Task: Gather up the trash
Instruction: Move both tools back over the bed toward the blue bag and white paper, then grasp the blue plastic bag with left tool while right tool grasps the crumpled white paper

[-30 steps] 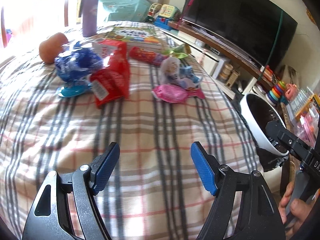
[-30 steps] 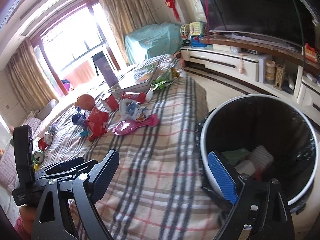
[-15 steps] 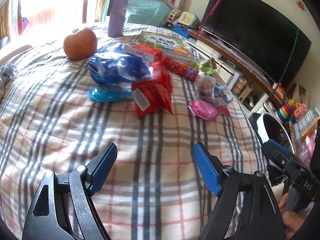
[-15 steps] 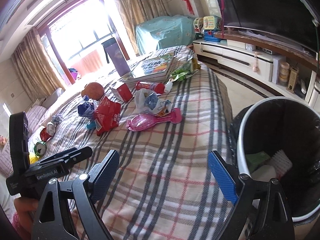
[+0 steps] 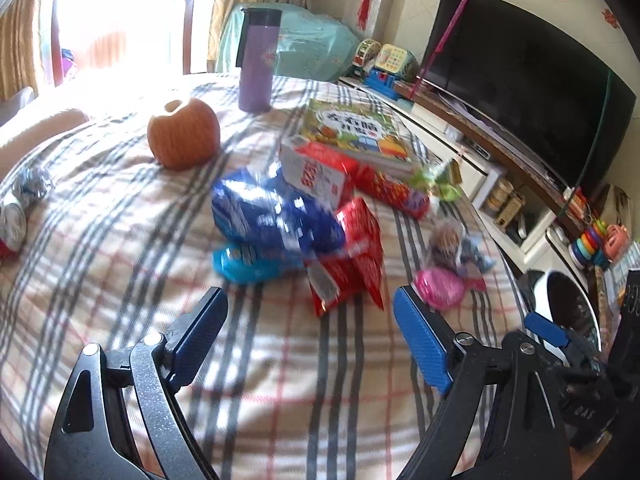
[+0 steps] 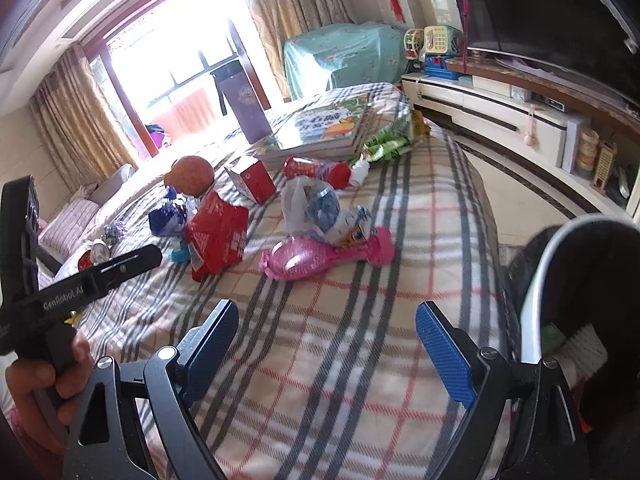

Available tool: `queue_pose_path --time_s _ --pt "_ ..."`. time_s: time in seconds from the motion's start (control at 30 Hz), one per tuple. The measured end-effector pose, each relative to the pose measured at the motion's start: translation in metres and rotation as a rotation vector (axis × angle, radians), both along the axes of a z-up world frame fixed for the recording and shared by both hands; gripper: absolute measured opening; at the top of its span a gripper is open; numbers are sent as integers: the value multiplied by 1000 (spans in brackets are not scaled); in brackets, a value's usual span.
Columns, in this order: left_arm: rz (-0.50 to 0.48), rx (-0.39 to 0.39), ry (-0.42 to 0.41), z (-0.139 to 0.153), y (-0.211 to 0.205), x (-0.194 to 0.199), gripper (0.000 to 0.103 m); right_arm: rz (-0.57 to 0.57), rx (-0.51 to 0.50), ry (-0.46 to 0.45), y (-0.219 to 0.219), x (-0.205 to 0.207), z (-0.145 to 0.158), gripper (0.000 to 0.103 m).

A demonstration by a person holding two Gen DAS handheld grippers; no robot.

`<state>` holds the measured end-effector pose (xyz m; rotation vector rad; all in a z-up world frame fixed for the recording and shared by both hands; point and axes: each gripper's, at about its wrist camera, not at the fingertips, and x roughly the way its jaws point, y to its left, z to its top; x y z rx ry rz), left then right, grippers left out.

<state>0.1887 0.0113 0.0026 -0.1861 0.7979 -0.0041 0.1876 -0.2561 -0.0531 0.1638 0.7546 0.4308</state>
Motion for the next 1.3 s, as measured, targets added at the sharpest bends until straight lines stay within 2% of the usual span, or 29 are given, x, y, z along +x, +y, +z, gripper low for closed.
queue_pose_path --time_s 0.13,0.37,0.47,0.5,0.53,0.57,0.6,0.63,0.73,0.93,1.3 --pt "37 18 8 2 5 18 89 5 -10 -42 5 14 7 92" --pt "77 -15 15 -1 15 39 89 15 -20 -46 15 45 6 91" --pt "75 -5 8 -7 15 42 89 30 -45 -36 24 54 0 90" --pt "72 0 8 -9 15 43 83 37 -58 -28 27 56 -3 83" --pt "63 4 7 -12 14 43 66 40 -70 -22 30 57 -5 67" --pt "53 8 14 -14 13 43 58 37 -94 -14 32 58 -8 57" --pt "39 19 26 -18 12 43 42 37 -104 -10 34 58 -9 37" --pt "33 33 29 -20 12 43 25 40 -107 -7 34 57 -11 33" --pt "16 59 18 -24 12 34 17 40 -106 -38 31 47 -8 31" --pt "-4 50 -16 -21 10 9 13 34 -85 -53 24 28 -3 30" --pt "-112 13 -59 -4 -23 -35 13 -2 -39 -63 -1 -9 10 30"
